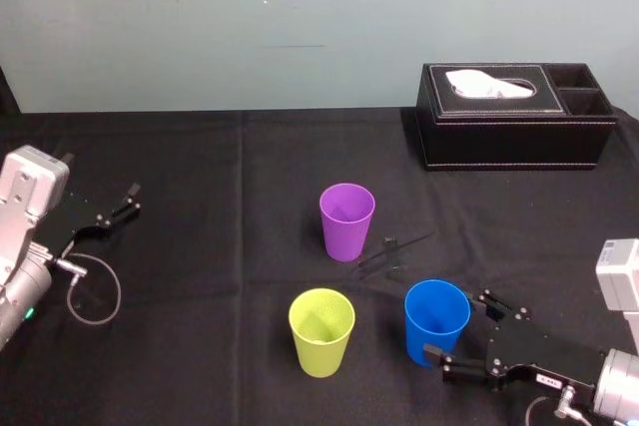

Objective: Stack the three plastic cups sequentially using one hand.

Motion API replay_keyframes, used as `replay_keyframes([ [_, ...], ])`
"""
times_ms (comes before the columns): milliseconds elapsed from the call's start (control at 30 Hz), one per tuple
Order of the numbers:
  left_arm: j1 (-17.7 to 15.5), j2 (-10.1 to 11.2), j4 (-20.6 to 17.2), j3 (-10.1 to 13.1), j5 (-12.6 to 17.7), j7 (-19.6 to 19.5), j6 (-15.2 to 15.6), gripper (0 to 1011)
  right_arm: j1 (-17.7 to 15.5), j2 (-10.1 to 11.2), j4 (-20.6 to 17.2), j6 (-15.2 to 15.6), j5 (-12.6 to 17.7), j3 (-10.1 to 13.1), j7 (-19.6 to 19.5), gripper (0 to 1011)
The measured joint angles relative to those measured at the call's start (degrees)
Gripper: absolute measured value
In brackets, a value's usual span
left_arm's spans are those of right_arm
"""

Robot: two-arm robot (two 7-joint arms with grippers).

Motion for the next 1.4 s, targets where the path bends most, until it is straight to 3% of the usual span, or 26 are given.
replay_keyframes([
  [333,0.00,0.00,0.00,0.00,0.00,0.00,0.00,1010,2.42,-1.58,1.51,0.28,-2.45,-1.90,-1.36,1003],
  [833,0.00,0.00,0.00,0.00,0.00,0.00,0.00,1010,3.59,-2.76,2.17,0.11,-3.72,-2.46,-2.36,1003],
  [1133,0.00,0.00,0.00,0.00,0.00,0.00,0.00,1010,3.53,-2.64,2.14,0.09,-3.63,-2.43,-2.29,816],
  [1400,0.00,0.00,0.00,0.00,0.00,0.00,0.00,1010,3.49,-2.60,2.09,0.09,-3.56,-2.38,-2.19,758],
])
